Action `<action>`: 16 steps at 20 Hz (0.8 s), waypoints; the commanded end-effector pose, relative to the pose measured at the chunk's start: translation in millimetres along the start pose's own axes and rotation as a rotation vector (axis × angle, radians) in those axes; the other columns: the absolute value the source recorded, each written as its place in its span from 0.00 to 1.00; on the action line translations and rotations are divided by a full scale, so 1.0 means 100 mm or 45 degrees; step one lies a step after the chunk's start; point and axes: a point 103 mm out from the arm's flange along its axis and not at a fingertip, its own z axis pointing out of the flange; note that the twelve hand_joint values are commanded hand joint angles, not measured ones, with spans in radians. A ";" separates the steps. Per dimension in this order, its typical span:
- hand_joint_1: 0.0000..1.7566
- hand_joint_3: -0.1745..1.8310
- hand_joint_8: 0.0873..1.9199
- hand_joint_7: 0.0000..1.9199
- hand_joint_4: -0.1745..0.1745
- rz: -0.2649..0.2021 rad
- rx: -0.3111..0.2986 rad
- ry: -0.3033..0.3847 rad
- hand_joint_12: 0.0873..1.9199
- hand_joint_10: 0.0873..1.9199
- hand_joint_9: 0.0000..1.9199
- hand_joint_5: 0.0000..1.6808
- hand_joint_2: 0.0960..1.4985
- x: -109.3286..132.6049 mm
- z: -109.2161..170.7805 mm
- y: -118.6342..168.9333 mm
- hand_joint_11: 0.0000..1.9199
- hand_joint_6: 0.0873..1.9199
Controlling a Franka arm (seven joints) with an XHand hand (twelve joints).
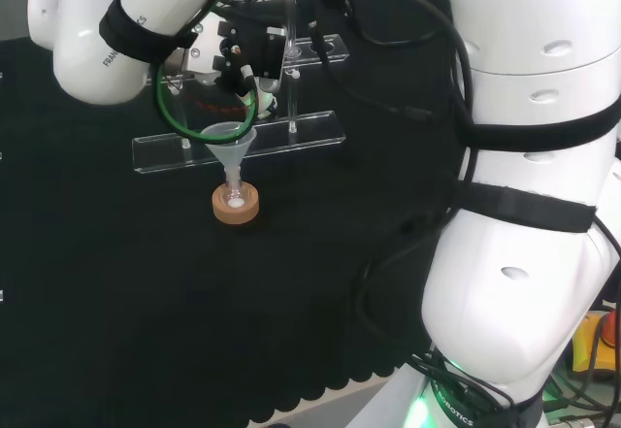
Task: Pour all the NaCl from the weighing funnel into the round-bottom flask.
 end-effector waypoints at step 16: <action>0.63 0.45 0.31 0.32 1.00 0.024 -0.032 -0.112 0.56 0.16 0.52 0.71 0.40 0.03 -0.14 0.01 0.36 0.42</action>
